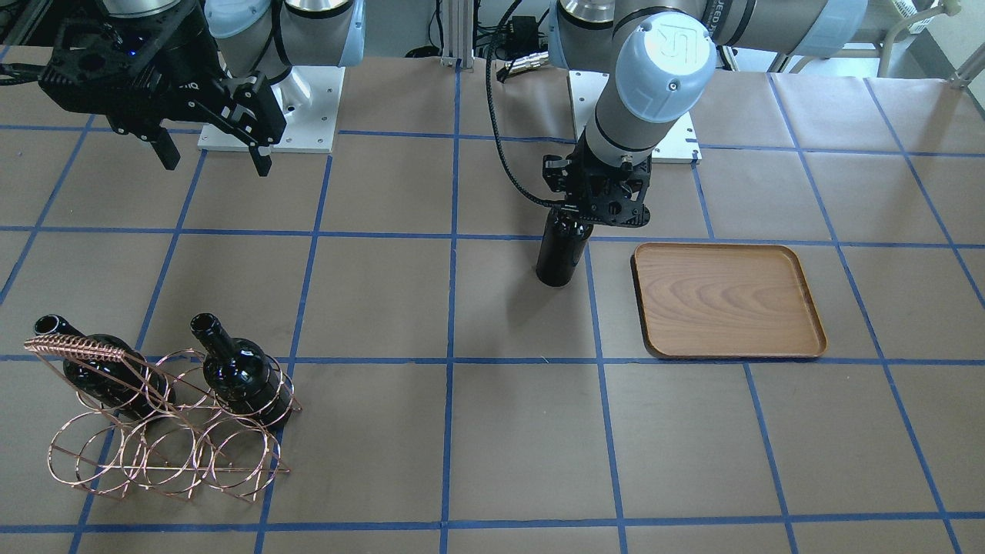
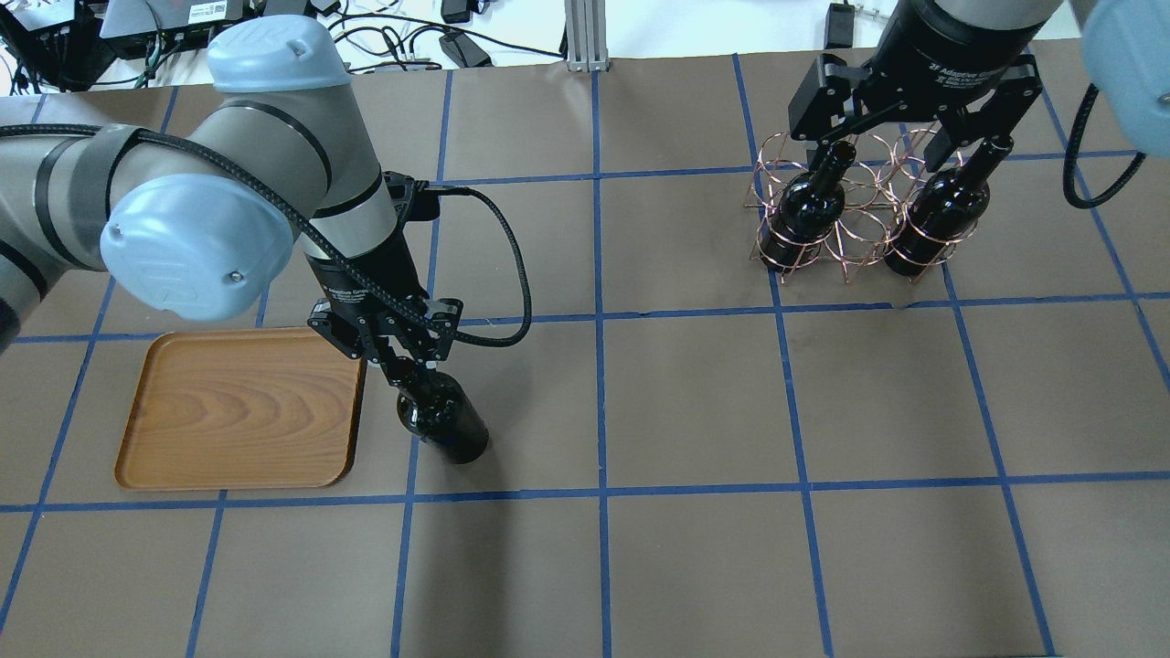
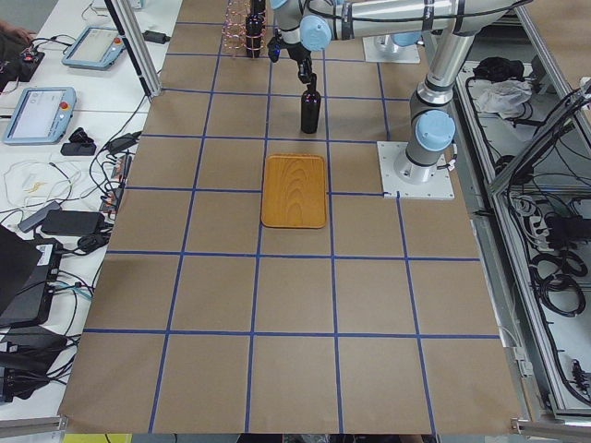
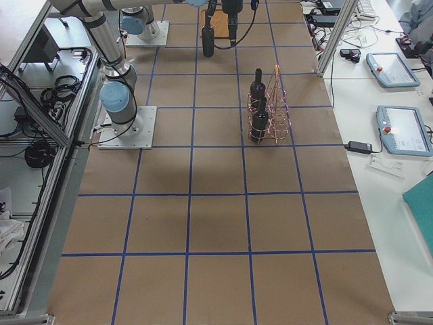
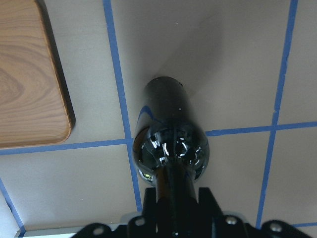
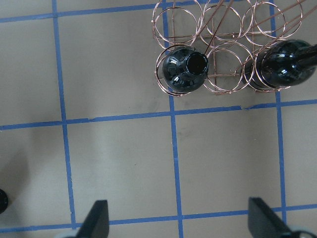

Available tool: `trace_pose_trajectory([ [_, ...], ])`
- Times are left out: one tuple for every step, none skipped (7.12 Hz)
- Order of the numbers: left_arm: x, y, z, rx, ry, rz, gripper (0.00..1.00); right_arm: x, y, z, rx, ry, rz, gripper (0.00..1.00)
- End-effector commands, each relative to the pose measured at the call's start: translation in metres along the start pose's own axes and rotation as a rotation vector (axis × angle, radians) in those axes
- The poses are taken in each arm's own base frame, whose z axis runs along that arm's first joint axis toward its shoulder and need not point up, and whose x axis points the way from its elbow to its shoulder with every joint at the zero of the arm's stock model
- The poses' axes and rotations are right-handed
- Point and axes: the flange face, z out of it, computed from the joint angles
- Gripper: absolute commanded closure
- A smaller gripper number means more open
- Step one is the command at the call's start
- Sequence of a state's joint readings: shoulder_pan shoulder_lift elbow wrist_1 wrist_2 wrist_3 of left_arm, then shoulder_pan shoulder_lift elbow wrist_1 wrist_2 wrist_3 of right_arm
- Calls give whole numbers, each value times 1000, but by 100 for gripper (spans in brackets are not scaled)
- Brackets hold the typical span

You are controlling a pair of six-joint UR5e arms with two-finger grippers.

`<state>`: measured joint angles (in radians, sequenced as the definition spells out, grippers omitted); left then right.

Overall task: Take wine from basket and place on tray
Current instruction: 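Lower the left gripper and close it around the bottle neck, then lift the bottle with the left gripper and lay it onto the tray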

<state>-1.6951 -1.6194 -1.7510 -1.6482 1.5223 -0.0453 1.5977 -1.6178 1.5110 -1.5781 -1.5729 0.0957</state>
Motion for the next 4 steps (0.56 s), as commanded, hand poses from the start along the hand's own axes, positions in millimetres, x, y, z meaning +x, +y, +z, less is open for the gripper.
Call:
trace_pose_trajectory([
  [-2,0,-6,15,-2,5,100,0,0,0,1,1,-3,0],
  [-5,5,-28,34,-10,-2,100,0,0,0,-1,-1,-3,0],
  [-23,3,-63,40,-44,-32,100,0,1,1,-2,0,-7,0],
  [-53,1,-91,43,-33,-39,100,0,0,1,-2,1,-6,0],
])
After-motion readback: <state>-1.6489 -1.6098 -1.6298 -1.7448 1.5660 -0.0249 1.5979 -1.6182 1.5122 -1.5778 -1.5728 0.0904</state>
